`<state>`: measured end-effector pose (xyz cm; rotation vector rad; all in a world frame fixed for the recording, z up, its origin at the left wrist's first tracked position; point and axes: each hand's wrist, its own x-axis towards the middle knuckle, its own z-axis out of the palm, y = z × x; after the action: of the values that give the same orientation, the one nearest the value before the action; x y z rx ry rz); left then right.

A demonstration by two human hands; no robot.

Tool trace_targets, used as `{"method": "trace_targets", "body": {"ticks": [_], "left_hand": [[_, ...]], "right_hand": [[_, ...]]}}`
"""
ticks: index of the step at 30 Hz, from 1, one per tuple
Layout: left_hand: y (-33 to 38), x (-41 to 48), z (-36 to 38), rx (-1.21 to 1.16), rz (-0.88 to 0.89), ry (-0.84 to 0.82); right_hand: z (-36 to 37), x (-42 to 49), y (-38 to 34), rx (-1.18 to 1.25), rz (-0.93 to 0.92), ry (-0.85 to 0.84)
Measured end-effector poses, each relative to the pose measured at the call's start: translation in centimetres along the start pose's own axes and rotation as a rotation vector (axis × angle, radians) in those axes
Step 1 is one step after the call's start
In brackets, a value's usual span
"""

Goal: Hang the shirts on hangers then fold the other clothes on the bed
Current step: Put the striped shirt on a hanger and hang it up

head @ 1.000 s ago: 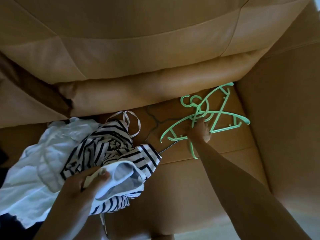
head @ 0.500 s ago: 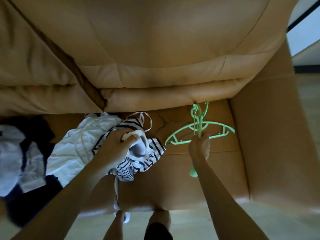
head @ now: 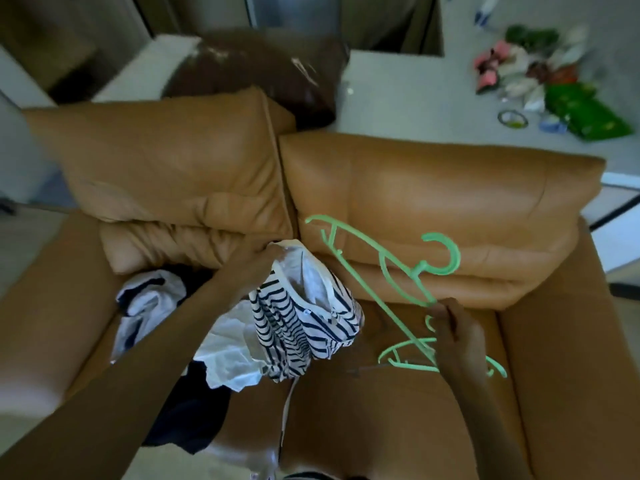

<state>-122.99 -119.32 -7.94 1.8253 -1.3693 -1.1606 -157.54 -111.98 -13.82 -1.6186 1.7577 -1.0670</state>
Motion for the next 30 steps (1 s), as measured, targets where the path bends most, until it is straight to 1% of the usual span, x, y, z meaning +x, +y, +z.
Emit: {"method": "trace_targets", "body": {"ticks": [1,4,6,8,12,13,16,19,21,24,27,30], "left_hand": [[1.3,-0.8,-1.2,-0.018,0.043,0.022],[3.9,-1.3,-5.1,-0.037,0.125,0.083],[4.8,-1.6,-7.3,-0.004,0.190,0.089],[6.0,-2.4,-9.7,0.005,0.243,0.108],[8.8,-4.4,-13.0,0.001,0.398,0.101],[9.3,-4.9,-13.9,0.000,0.446,0.102],[10.9,-6.0,-15.8,0.051,0.509,0.082],[12.8,-7.5,-16.8,0.197,0.637,0.043],[14.1,-8.3,-17.3,0.295,0.687,0.043],[15.6,-9.5,-17.8,0.378,0.652,0.000],[17.1,-11.1,-17.2,0.413,0.757,-0.083],[17.7,-12.3,-16.9,0.474,0.814,-0.037]], "right_hand": [[-1.0,0.7,-1.6,0.013,-0.015,-0.027],[-2.9,2.0,-5.1,0.073,-0.150,-0.056],[-3.9,2.5,-6.9,0.095,-0.190,-0.088],[-4.7,3.3,-8.8,0.123,-0.216,-0.071],[-6.0,5.0,-10.7,0.213,-0.270,-0.031],[-6.2,5.2,-11.6,0.235,-0.293,-0.040],[-6.3,5.8,-14.2,0.221,-0.386,-0.094],[-5.6,6.3,-17.4,0.169,-0.454,-0.112],[-4.9,6.5,-19.5,0.154,-0.508,-0.129],[-3.4,6.4,-22.7,0.047,-0.595,-0.116],[-1.3,5.5,-25.9,0.038,-0.669,-0.124],[0.4,4.9,-27.8,0.063,-0.684,-0.090]]}}
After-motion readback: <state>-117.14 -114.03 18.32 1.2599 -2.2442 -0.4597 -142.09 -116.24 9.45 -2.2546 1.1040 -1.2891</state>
